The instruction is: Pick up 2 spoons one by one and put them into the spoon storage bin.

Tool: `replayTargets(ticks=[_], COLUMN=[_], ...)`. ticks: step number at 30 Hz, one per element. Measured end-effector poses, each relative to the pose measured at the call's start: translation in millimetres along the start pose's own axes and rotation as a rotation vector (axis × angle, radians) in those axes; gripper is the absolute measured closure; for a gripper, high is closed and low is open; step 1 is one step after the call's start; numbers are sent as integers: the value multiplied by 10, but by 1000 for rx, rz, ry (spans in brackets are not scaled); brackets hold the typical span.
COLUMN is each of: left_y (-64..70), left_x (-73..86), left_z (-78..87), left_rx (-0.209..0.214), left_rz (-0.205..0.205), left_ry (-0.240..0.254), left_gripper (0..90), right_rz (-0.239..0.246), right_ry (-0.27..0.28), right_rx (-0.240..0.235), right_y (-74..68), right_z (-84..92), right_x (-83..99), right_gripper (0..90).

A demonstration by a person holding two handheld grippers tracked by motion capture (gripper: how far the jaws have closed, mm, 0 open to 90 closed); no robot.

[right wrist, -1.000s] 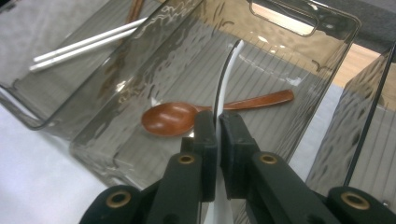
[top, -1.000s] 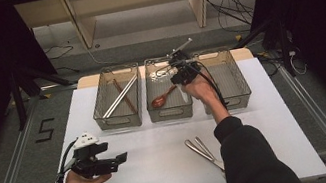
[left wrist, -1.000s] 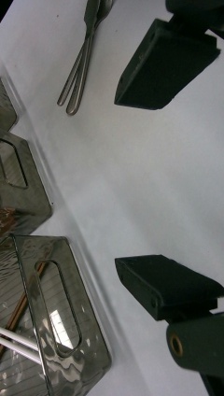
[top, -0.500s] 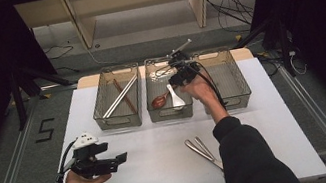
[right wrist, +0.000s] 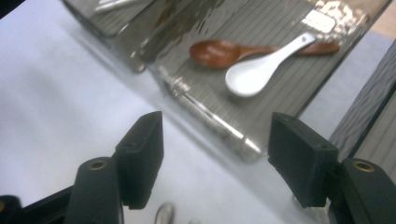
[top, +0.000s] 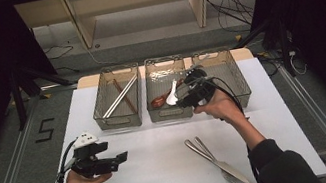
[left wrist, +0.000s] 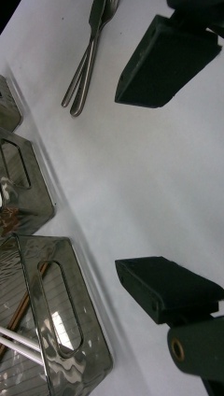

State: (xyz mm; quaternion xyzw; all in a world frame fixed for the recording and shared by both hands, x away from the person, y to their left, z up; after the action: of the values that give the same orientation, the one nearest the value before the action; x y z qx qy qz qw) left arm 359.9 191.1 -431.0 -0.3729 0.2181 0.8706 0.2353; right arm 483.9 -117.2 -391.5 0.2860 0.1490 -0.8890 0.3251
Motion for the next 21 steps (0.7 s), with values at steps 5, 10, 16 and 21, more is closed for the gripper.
replayTargets(ticks=[5,10,16,21], left_y=[-7,-10,-8,-11], left_x=[0,-3,-5,-8], left_z=[2,9,14,12], left_rx=[1,3,5,7], left_rz=[2,8,11,9], left_ry=[2,12,19,18], left_gripper=[158,158,157,153], right_rz=[4,16,28,38], right_ry=[-4,-19,-29,-42], right_rx=[-18,-50,-94,-112], right_y=[-35,-130,-273,-335], right_z=[99,106,85,91], right_x=[216,432,643,759], right_gripper=[342,336,325,326])
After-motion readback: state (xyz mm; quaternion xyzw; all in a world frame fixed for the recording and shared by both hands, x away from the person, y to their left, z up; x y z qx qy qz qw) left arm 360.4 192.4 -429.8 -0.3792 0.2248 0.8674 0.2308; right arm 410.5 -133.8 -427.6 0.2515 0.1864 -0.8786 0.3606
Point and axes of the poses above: each handheld gripper's, and its own axes: z roughly backward along the jaws, x roughly out of its underside, y roughly to its right, the point moved 4 cm from there along -z, roughly forward along the jaws, and after that the axes turned 2 degrees about z, right-handed, at the moved point
